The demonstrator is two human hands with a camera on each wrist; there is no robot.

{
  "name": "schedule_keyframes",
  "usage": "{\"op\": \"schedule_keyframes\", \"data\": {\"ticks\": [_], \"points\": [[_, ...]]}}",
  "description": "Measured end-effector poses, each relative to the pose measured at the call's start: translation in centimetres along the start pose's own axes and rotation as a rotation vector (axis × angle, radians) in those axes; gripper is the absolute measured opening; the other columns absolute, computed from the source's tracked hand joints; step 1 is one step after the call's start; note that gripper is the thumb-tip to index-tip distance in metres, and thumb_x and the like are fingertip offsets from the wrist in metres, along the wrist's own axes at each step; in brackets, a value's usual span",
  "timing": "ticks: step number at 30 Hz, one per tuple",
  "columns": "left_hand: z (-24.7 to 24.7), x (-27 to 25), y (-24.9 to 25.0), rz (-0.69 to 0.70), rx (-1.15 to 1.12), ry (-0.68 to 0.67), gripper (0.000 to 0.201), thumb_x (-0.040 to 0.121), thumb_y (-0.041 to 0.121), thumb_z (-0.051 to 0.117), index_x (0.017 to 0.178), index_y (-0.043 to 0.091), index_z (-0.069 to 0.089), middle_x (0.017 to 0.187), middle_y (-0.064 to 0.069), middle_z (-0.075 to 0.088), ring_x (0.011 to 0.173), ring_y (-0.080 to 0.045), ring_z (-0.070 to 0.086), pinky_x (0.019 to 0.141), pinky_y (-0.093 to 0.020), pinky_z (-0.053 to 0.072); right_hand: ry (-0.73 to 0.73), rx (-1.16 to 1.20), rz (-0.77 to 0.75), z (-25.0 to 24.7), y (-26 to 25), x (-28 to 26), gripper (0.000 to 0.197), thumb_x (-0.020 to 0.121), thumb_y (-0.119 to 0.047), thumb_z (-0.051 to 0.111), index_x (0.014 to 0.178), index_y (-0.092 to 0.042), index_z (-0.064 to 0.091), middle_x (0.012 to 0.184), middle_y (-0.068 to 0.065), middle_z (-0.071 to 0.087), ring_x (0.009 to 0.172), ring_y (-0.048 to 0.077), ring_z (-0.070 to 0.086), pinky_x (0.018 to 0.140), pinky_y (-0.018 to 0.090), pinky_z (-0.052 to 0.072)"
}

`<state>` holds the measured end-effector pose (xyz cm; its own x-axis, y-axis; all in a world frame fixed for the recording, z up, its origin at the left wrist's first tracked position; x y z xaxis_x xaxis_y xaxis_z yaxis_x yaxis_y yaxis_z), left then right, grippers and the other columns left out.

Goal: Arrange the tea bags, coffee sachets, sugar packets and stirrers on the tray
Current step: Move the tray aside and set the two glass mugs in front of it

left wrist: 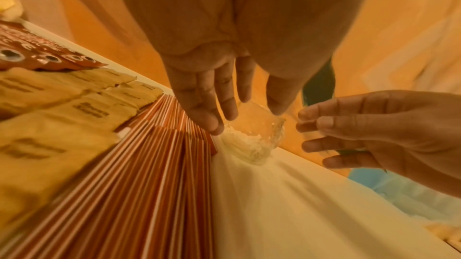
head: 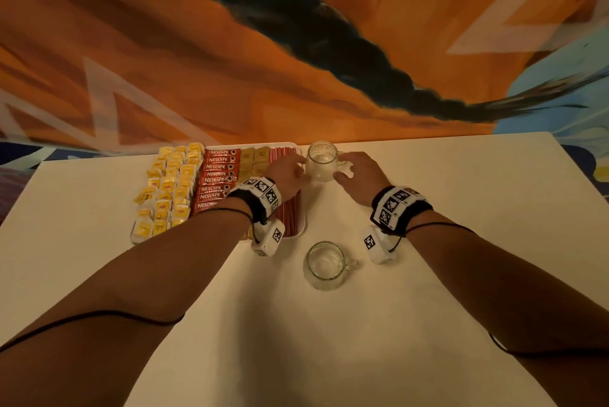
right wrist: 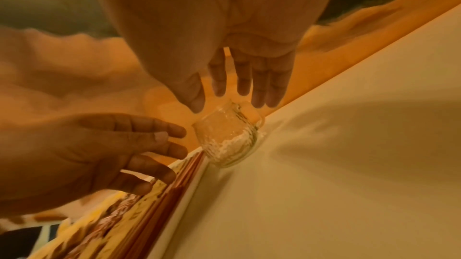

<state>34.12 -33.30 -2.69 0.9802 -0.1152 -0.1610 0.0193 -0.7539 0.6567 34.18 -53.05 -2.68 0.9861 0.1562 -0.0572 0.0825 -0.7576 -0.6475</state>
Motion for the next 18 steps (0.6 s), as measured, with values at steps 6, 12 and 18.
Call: {"op": "schedule_keyframes", "data": {"ticks": [6,12,18], "points": [[0.8,-6.3,-0.5,0.087,-0.043,-0.089,0.033,0.094,0.031,0.063,0.126,0.023,0.06,0.109,0.009,0.063,0.097,-0.009,0.061,0.084,-0.027,0.051,-0.123,0.056,-0.069,-0.1,-1.1,-6.7,0.03,0.094,-0.032,0.067,0.123,-0.021,0.066,0.13,0.0,0.061,0.106,0.015,0.063,0.092,0.031,0.051],[3.0,-12.3,-1.5,0.133,-0.165,-0.18,0.038,0.089,0.037,0.071,0.123,0.024,0.062,0.103,0.011,0.066,0.087,-0.008,0.065,0.078,-0.021,0.052,-0.17,0.079,-0.09,0.6,-1.0,-12.9,0.026,0.094,-0.031,0.068,0.118,-0.022,0.069,0.122,-0.005,0.065,0.104,0.013,0.063,0.089,0.033,0.052],[5.1,-16.0,-2.4,0.155,-0.186,-0.228,0.07,0.069,0.051,0.084,0.129,0.028,0.056,0.12,0.012,0.056,0.076,-0.013,0.067,0.07,-0.026,0.058,-0.167,-0.001,-0.039,1.5,0.5,-16.4,0.028,0.088,-0.05,0.069,0.11,-0.032,0.07,0.109,-0.011,0.062,0.091,0.008,0.06,0.083,0.029,0.051]]}}
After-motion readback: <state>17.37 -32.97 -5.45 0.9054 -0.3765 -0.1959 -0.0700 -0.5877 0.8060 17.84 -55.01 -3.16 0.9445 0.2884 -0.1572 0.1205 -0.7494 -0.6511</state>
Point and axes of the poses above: each hand's wrist, its own x-axis towards the middle knuckle, its own z-axis out of the palm, y = z × x, the point moved 5 cm from there along x, towards the middle knuckle
